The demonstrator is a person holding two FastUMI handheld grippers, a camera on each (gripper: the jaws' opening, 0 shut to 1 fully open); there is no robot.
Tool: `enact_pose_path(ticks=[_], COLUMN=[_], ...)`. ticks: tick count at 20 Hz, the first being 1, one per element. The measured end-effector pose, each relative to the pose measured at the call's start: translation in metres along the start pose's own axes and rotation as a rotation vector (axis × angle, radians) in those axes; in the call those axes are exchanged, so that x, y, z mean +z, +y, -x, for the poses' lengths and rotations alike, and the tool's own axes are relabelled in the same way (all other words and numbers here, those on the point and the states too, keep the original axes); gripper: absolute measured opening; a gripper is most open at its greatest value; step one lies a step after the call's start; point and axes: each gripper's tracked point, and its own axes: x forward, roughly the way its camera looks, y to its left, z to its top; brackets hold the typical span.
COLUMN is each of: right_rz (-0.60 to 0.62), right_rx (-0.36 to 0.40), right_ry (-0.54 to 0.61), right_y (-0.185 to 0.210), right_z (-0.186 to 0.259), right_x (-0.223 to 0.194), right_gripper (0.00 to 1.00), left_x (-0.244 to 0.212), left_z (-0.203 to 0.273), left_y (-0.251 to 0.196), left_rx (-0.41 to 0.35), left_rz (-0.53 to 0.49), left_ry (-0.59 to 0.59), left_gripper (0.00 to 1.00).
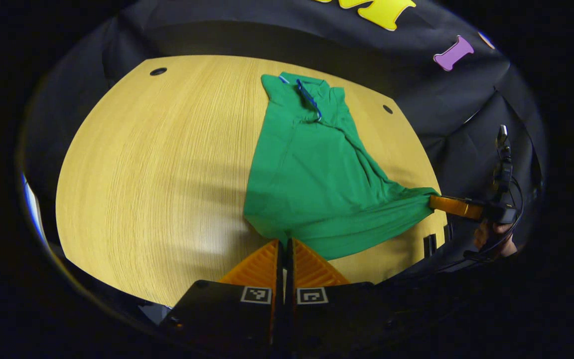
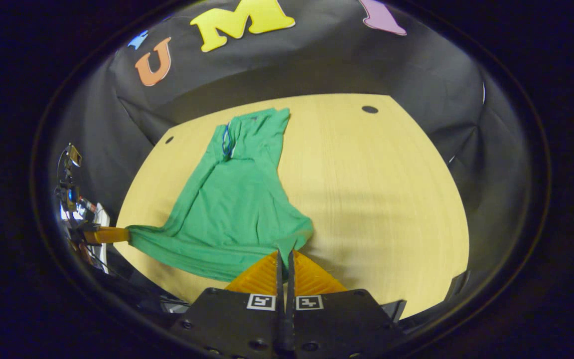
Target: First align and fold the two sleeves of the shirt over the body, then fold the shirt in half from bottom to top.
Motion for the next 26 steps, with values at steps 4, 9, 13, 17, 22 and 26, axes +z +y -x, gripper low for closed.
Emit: enact_pose_path(ticks=[4, 9, 13, 17, 22, 26], right_rz=[0.031, 0.066, 0.066, 0.089, 0.094, 0.108], right_rx=[0.004, -0.001, 0.019, 0.019, 0.015, -0.004], right_ry=[-0.104, -0.193, -0.253, -0.299, -0.314, -0.306], right_y=[0.007, 0.012, 0.023, 0.030, 0.034, 0.033], right_z=[0.006, -0.008, -0.025, -0.050, -0.097, -0.136], right_x=[0.060, 0.132, 0.192, 0.250, 0.305, 0.328], right_gripper=[0.03, 0.00, 0.00, 0.00, 0.00, 0.00], left_x=[0.061, 0.142, 0.204, 0.252, 0.305, 0.341], left_z=[-0.003, -0.016, -0.031, -0.054, -0.093, -0.127], left_y=[-0.002, -0.002, 0.011, 0.029, 0.049, 0.063], left_rx=[0.003, 0.022, 0.059, 0.097, 0.116, 0.131], left_rz=[-0.067, -0.124, -0.144, -0.150, -0.105, -0.074], left_ry=[-0.094, -0.202, -0.277, -0.314, -0.348, -0.373], left_gripper=[0.06, 0.06, 0.06, 0.06, 0.06, 0.06])
